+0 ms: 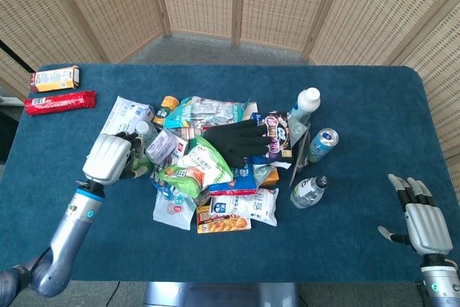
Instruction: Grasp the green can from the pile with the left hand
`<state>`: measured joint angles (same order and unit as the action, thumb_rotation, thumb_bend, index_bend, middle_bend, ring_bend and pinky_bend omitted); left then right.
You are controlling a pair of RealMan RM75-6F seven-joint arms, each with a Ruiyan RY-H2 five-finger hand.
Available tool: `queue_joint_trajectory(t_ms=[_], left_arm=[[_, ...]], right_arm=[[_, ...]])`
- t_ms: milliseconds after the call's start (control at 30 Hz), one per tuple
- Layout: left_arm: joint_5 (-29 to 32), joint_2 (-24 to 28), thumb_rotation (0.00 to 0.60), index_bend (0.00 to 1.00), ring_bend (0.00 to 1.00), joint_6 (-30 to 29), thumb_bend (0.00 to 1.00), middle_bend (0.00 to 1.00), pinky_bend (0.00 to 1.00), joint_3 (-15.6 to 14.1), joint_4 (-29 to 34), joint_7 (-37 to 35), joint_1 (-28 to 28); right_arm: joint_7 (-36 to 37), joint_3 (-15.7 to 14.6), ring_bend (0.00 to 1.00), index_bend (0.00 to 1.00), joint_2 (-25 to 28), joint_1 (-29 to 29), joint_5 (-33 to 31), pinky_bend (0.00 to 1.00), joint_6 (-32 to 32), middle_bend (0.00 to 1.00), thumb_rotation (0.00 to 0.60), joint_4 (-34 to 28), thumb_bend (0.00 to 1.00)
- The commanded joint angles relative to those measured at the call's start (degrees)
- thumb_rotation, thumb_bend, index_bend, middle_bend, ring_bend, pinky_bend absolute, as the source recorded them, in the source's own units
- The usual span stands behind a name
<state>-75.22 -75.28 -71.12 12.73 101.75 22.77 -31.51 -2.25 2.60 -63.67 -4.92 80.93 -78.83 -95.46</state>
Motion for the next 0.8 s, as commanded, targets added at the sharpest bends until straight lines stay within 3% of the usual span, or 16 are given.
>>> queue_joint_trajectory(t_ms=[33, 467, 800], left_arm=[[0.46, 2.73, 0.6, 0.79, 0.82, -1.29, 0.0, 0.81, 0.8, 1.97, 4.01, 0.76, -0.13], [3.74, 8.75, 0.6, 0.8, 0.85, -3.13, 0.0, 0.82, 0.8, 7.03, 14.79, 5.53, -2.18], [4.96, 9.53, 0.6, 0.8, 0.85, -4.38, 0.0, 0.83, 0.8, 8.17, 17.62, 7.57, -3.65]], right_arm=[[0.04, 0.03, 0.0, 0.0, 0.04, 0.02, -0.01, 0.0, -0.04, 0.0, 0.6, -0.05, 0.0], [0.28, 0.12, 0.0, 0.0, 0.22, 0.11, -0.01, 0.0, -0.2, 0.0, 0.6, -0.13, 0.0], [0.38, 0.2, 0.0, 0.0, 0.37, 0.13, -0.07, 0.0, -0.23, 0.0, 0.6, -0.21, 0.0]])
